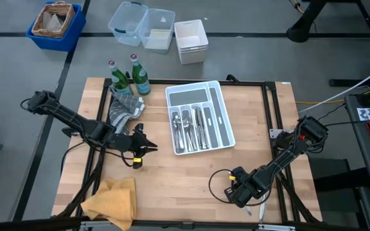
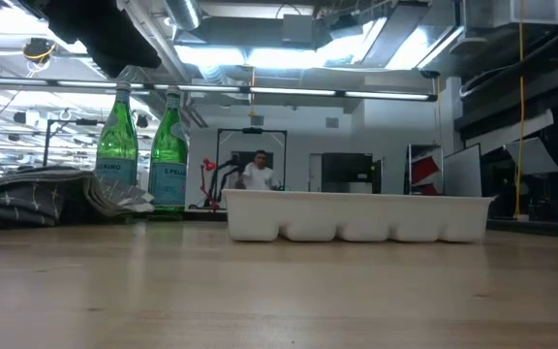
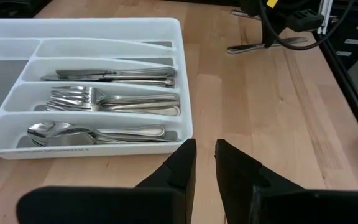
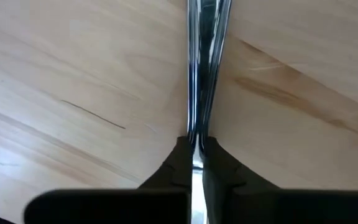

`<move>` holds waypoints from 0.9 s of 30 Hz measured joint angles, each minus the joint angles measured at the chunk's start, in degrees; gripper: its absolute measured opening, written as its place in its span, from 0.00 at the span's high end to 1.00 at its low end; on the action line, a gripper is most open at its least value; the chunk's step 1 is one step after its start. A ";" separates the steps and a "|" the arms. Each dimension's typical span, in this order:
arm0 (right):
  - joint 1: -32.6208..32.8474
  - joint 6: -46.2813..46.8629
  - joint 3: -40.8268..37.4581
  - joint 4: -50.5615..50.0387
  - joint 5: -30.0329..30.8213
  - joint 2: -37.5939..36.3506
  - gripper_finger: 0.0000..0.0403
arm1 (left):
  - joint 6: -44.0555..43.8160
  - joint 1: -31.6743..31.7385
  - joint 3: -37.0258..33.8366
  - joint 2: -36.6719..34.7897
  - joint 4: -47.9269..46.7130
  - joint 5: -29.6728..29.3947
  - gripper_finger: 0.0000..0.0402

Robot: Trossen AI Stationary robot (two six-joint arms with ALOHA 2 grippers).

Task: Sort silverware
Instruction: Put the silver table knife into the silverware tray

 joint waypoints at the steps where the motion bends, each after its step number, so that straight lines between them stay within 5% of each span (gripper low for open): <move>1: 0.00 0.00 0.00 0.00 0.02 0.02 0.96 | 0.03 0.00 0.00 0.00 0.00 0.02 0.88; 27: -0.07 -0.03 -0.31 1.19 0.59 -2.38 0.90 | 0.10 0.00 0.02 0.00 -0.22 0.00 0.88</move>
